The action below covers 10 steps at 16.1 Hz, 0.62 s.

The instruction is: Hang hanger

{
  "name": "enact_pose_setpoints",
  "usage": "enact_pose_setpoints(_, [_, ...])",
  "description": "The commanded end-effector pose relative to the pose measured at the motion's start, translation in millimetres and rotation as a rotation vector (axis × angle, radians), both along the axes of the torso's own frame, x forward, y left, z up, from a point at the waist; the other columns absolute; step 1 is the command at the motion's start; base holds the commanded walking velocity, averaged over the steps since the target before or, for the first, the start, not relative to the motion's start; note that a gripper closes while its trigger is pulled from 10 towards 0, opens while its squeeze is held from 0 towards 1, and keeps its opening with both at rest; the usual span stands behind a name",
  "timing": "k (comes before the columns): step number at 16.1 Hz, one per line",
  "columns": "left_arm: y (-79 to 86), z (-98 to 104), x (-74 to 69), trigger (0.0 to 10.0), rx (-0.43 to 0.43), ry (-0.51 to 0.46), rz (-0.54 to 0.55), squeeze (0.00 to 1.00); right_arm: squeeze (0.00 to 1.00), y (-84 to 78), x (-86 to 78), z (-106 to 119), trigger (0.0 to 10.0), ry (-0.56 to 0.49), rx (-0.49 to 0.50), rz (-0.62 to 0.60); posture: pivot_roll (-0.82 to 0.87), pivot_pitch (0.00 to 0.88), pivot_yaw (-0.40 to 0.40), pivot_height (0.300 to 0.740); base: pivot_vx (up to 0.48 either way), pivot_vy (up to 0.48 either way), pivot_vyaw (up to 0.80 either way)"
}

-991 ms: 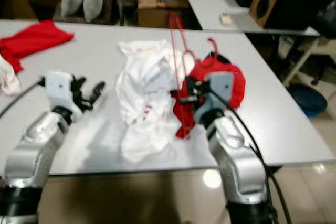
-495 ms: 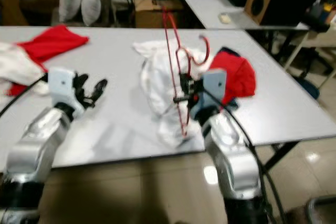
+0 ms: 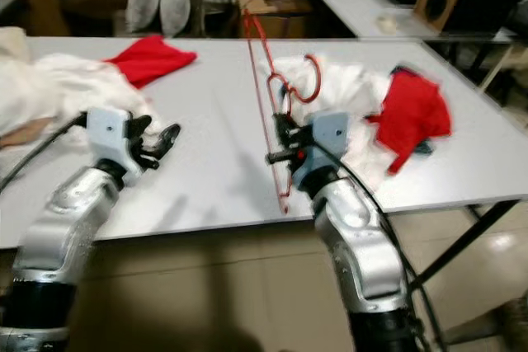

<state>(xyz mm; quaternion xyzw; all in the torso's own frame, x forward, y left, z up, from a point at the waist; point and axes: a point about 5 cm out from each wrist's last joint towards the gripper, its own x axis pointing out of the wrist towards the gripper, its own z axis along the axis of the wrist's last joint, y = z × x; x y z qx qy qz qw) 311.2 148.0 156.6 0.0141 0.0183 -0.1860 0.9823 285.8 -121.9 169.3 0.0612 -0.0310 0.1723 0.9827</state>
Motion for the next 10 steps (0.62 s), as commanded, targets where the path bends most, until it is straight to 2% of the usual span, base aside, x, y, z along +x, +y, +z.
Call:
enact_pose_setpoints(1, [1.3,1.5,-0.8,10.0,0.016,-0.002,-0.013,0.0,0.0,-1.4,0.7,2.1,10.0,-0.013,-0.001,-0.013,-0.13,0.0,-0.037,0.74,0.0,0.326,0.0])
enact_pose_setpoints(3, [0.1,5.8,3.2,10.0,0.004,-0.025,-0.013,0.0,0.0,2.3,1.8,1.3,10.0,-0.012,-0.003,0.01,-0.13,0.0,-0.037,0.74,0.0,0.281,0.0])
enact_pose_setpoints(5, [-1.7,5.5,3.4,10.0,-0.004,-0.015,-0.013,0.0,0.0,1.5,2.1,1.0,10.0,-0.01,-0.007,0.009,-0.12,0.0,-0.036,0.74,0.0,0.0,0.0])
enact_pose_setpoints(7, [4.7,-3.3,-3.4,10.0,-0.026,0.006,0.033,0.0,0.0,-4.8,-0.7,-6.9,10.0,0.023,0.011,-0.03,-0.12,0.0,-0.043,0.74,0.0,0.0,0.0])
enact_pose_setpoints(10, [4.5,-3.7,-1.5,10.0,-0.041,0.012,0.048,0.0,0.0,-3.6,-0.6,-7.2,10.0,0.027,0.0,-0.012,-0.13,0.0,-0.047,0.74,0.0,0.0,0.0])
